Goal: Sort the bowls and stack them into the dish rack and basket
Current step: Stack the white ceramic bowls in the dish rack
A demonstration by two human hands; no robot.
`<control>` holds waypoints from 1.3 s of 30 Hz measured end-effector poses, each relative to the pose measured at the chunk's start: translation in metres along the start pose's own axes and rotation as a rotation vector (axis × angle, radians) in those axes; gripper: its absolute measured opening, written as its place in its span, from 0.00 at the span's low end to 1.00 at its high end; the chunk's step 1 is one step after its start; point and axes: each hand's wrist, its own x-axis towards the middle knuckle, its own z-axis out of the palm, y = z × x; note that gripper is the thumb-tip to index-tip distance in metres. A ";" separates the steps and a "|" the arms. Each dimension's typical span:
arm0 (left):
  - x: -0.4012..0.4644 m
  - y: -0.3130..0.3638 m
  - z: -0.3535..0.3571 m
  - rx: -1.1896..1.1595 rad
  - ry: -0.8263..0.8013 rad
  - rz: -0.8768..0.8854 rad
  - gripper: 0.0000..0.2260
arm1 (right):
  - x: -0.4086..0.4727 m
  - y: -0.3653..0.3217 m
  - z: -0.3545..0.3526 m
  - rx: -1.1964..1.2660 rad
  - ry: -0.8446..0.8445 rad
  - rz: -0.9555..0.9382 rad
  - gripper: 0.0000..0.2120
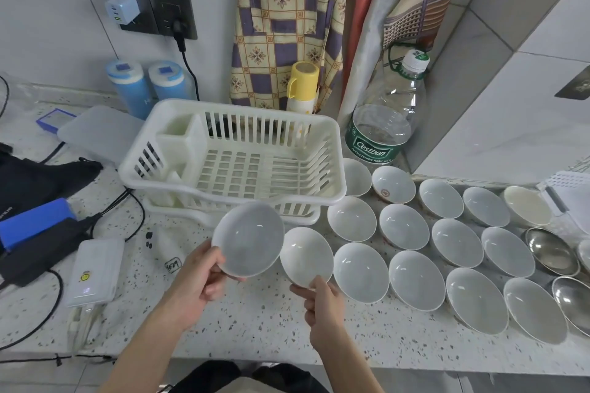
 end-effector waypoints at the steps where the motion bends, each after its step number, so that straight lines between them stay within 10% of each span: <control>1: -0.001 0.004 0.000 -0.015 -0.013 0.021 0.16 | -0.004 -0.001 -0.002 0.005 -0.004 -0.004 0.08; 27: 0.055 0.131 -0.084 -0.098 0.176 0.159 0.11 | -0.023 -0.193 0.119 -0.117 -0.160 -0.474 0.08; 39: 0.116 0.160 -0.074 -0.103 0.172 0.178 0.11 | 0.063 -0.180 0.216 -0.360 -0.135 -0.180 0.03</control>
